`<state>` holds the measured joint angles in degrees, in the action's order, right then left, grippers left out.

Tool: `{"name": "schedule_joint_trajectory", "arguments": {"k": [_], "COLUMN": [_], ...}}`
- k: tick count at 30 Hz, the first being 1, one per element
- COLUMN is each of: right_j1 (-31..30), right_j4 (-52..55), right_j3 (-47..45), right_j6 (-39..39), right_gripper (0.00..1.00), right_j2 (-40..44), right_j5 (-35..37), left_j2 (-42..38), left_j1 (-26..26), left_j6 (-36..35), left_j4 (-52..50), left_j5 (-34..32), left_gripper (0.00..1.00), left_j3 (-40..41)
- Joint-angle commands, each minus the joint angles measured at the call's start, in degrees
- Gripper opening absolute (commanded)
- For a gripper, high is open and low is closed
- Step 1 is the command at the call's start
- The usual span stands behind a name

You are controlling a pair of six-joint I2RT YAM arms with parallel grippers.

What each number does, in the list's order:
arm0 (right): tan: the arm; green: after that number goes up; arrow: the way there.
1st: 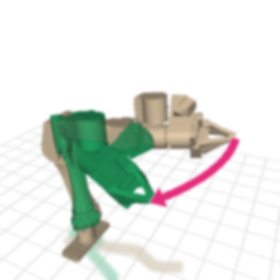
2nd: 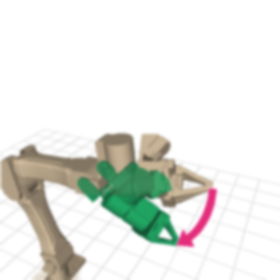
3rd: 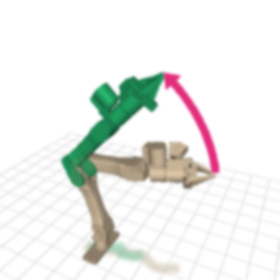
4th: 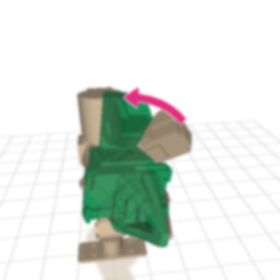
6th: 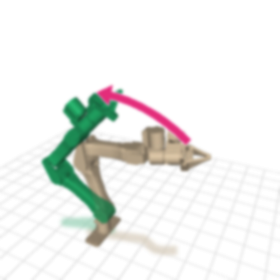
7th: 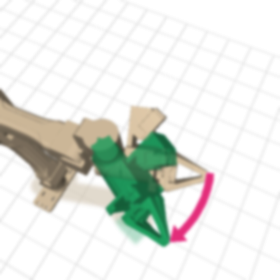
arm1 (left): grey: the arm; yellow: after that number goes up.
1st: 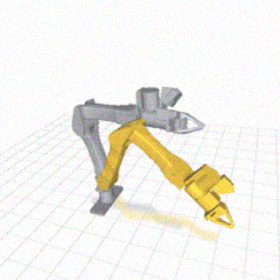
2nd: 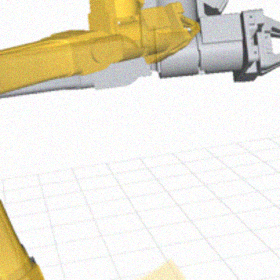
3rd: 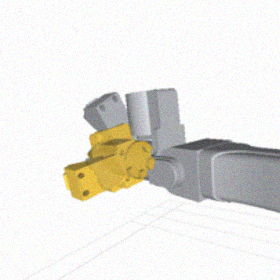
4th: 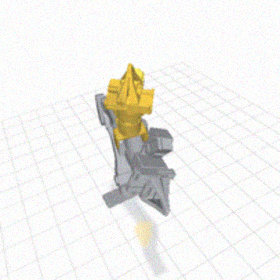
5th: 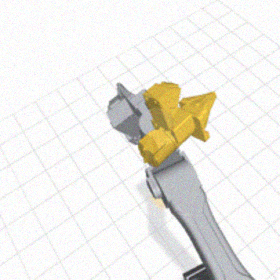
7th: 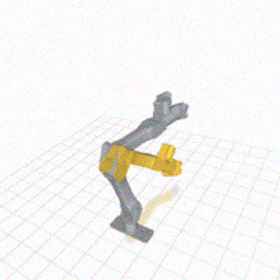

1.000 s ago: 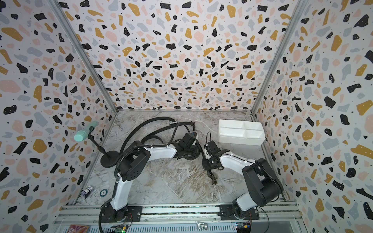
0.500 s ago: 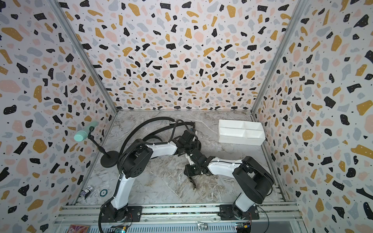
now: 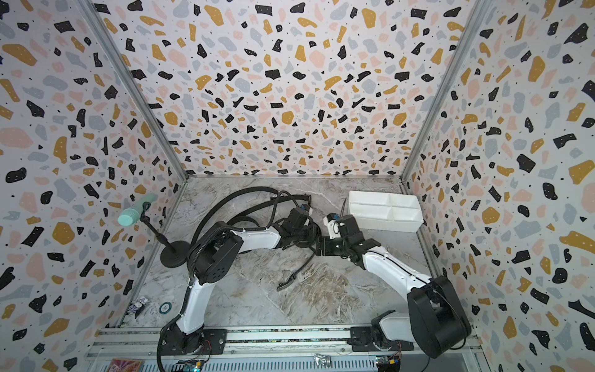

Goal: Place the belts into the storage roll
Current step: Roll the belt at the center of the board.

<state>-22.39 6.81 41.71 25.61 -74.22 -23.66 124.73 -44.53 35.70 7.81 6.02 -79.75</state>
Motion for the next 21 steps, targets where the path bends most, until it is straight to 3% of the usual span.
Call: {"name": "schedule_joint_trajectory", "arguments": {"k": [1, 10, 16, 21], "right_j1": [4.1, 7.7, 8.2, 8.1], "right_j4": [-0.8, -11.9, -17.7, -19.8], "right_j3": [-0.3, 7.5, 6.8, 5.9], "right_j6": [-2.8, 1.6, 6.3, 8.3], "right_gripper": [0.78, 0.74, 0.67, 0.66], "right_j2": [-1.8, -17.4, -22.0, -22.5], "right_j5": [-0.9, 0.9, -3.7, -5.2], "left_j2": [2.3, 1.9, 1.2, -0.7], "left_j1": [-0.3, -0.4, -0.4, -0.4], "left_j6": [-1.2, -0.6, -0.1, 0.2], "left_j4": [-4.3, -3.6, -1.9, -0.2], "left_j5": [0.1, 0.6, 2.4, 3.2], "left_gripper": [0.00, 0.00, 0.00, 0.09], "left_j3": [1.3, 1.8, 2.9, 4.3]}}
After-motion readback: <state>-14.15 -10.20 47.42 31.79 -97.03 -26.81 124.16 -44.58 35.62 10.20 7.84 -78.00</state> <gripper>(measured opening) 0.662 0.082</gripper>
